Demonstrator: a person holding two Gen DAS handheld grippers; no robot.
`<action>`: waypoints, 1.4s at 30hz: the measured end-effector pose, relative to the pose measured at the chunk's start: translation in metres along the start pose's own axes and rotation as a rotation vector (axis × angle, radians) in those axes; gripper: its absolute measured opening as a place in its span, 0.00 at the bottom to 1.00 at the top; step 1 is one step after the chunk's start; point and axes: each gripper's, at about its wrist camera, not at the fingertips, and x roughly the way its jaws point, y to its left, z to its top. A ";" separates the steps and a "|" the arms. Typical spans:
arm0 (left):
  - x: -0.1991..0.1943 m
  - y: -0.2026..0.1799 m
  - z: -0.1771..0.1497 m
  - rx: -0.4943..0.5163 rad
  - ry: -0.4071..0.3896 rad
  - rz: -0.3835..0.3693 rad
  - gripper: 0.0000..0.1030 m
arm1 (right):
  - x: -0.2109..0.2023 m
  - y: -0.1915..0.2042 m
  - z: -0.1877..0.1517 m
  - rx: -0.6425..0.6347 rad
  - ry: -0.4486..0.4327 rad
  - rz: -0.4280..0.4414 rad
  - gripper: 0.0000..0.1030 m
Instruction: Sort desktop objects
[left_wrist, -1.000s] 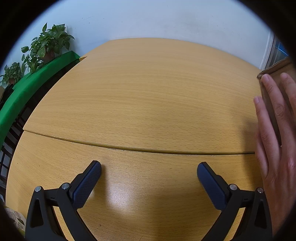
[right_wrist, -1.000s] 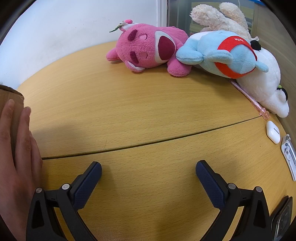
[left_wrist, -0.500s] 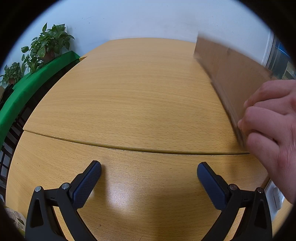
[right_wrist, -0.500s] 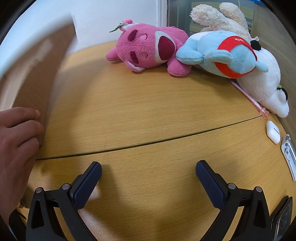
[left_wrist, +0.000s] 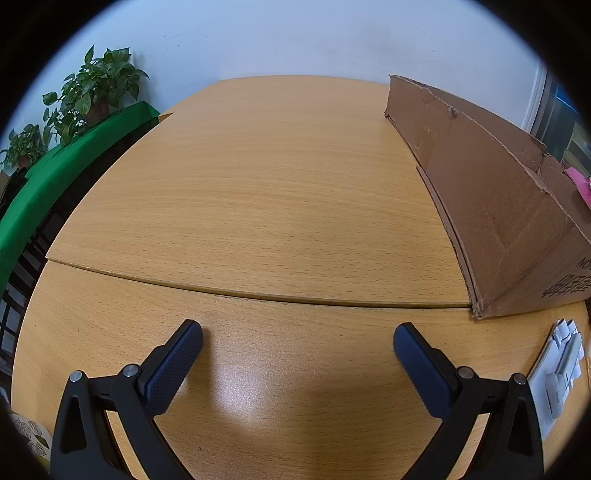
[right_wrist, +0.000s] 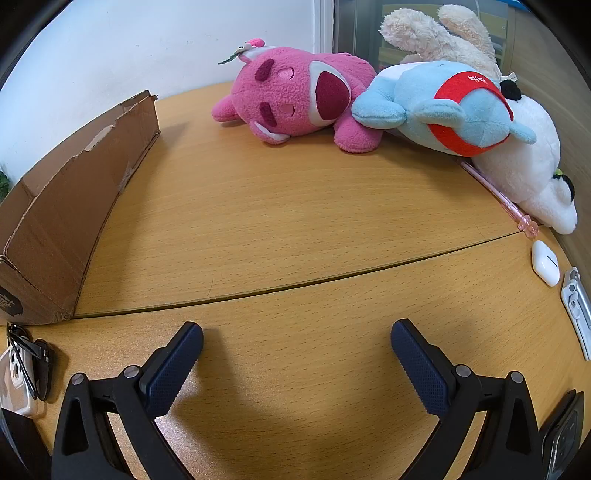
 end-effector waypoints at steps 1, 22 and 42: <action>0.000 0.000 0.000 0.000 0.000 0.000 1.00 | 0.000 0.000 0.000 0.000 0.000 0.000 1.00; 0.000 0.000 0.000 0.002 0.000 -0.001 1.00 | -0.005 -0.001 -0.003 -0.045 0.067 0.028 1.00; -0.218 -0.062 -0.099 0.236 -0.055 -0.416 0.99 | -0.219 0.130 -0.151 -0.496 0.004 0.604 1.00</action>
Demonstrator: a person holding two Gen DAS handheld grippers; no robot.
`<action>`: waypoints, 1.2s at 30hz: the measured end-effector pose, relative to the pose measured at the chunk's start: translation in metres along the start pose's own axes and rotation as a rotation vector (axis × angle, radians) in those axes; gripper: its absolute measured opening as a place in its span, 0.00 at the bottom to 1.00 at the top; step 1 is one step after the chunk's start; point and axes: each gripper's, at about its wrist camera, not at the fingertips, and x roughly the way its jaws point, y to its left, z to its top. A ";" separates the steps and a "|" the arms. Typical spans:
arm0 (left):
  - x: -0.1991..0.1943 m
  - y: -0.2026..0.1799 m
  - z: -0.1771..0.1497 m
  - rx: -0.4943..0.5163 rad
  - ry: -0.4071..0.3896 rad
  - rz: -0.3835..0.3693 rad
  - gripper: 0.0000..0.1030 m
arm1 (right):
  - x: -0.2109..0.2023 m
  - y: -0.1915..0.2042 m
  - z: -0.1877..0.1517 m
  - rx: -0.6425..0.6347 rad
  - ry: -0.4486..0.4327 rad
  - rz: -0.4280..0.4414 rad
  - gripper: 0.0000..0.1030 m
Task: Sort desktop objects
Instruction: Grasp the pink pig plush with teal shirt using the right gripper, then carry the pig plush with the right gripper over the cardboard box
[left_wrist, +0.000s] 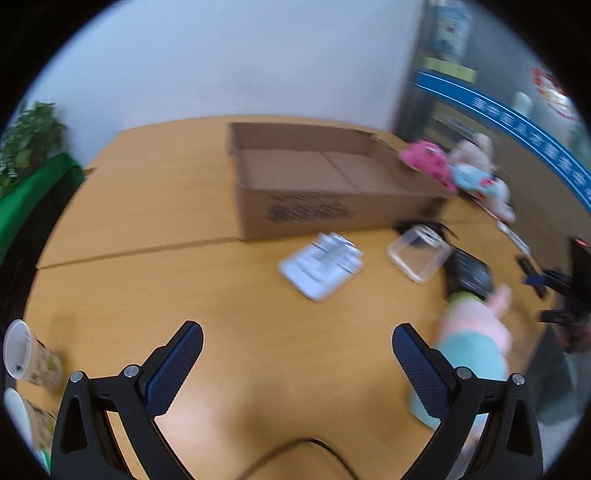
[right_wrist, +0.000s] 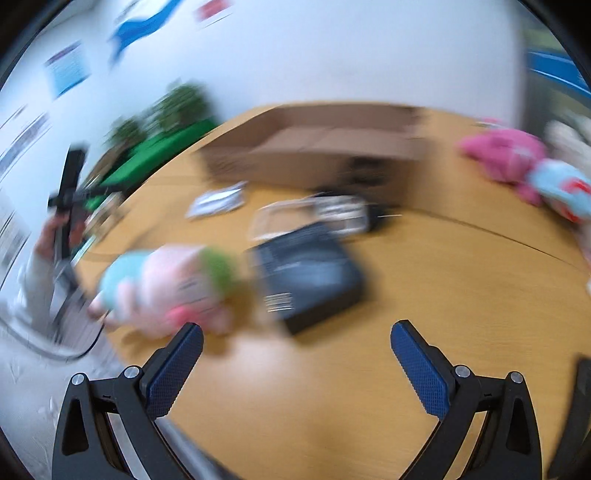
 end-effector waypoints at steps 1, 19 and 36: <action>-0.001 -0.012 -0.009 0.009 0.024 -0.054 0.99 | 0.013 0.014 0.001 -0.030 0.013 0.039 1.00; 0.078 -0.069 -0.070 -0.168 0.194 -0.325 0.67 | 0.113 0.086 0.016 -0.061 0.004 0.272 0.99; 0.017 -0.067 0.103 0.071 -0.161 -0.210 0.61 | 0.039 0.103 0.147 -0.145 -0.350 0.016 0.81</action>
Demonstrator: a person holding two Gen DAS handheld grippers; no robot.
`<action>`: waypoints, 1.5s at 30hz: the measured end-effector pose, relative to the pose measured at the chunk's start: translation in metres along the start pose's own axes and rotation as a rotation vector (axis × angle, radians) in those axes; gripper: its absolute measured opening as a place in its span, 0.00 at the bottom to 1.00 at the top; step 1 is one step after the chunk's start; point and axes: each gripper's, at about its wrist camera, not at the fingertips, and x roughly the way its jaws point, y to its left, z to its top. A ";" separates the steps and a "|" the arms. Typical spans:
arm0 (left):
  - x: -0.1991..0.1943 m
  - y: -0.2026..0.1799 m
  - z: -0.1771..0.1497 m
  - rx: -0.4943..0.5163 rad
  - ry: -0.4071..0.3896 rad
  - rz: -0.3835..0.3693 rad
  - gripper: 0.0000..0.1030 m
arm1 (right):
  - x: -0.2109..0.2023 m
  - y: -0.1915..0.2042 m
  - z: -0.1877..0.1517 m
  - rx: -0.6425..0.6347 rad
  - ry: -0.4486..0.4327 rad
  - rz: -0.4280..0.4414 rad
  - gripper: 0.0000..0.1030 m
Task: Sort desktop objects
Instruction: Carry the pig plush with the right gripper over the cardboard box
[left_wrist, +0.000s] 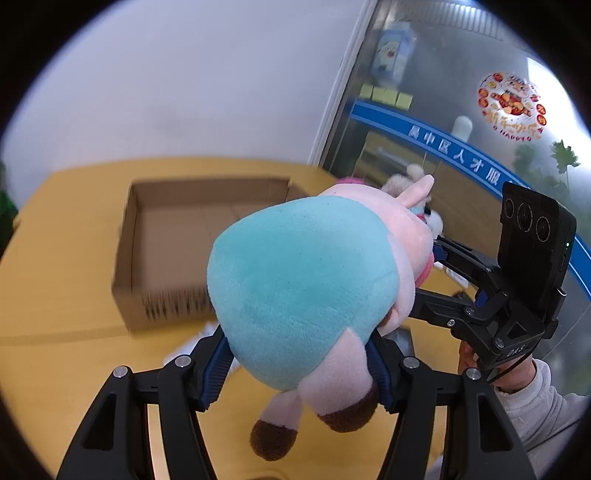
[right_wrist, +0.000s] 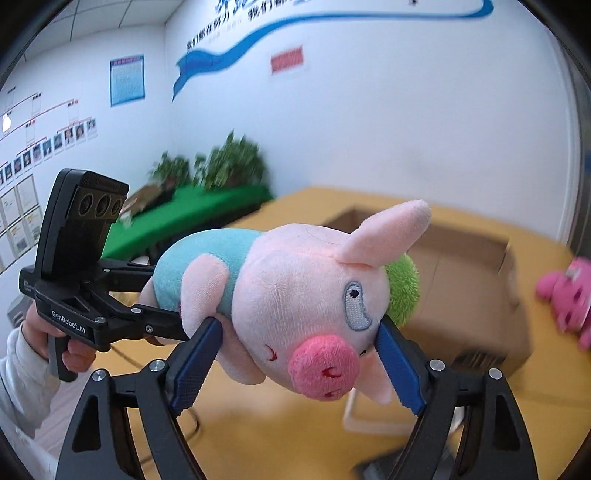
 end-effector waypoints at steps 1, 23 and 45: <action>0.000 0.000 0.012 0.017 -0.019 0.001 0.61 | -0.002 -0.004 0.013 -0.006 -0.024 -0.014 0.81; 0.099 0.103 0.185 -0.025 -0.052 0.048 0.61 | 0.136 -0.129 0.205 0.038 -0.102 -0.023 0.80; 0.287 0.215 0.118 -0.164 0.329 0.256 0.61 | 0.381 -0.242 0.082 0.297 0.250 0.043 0.70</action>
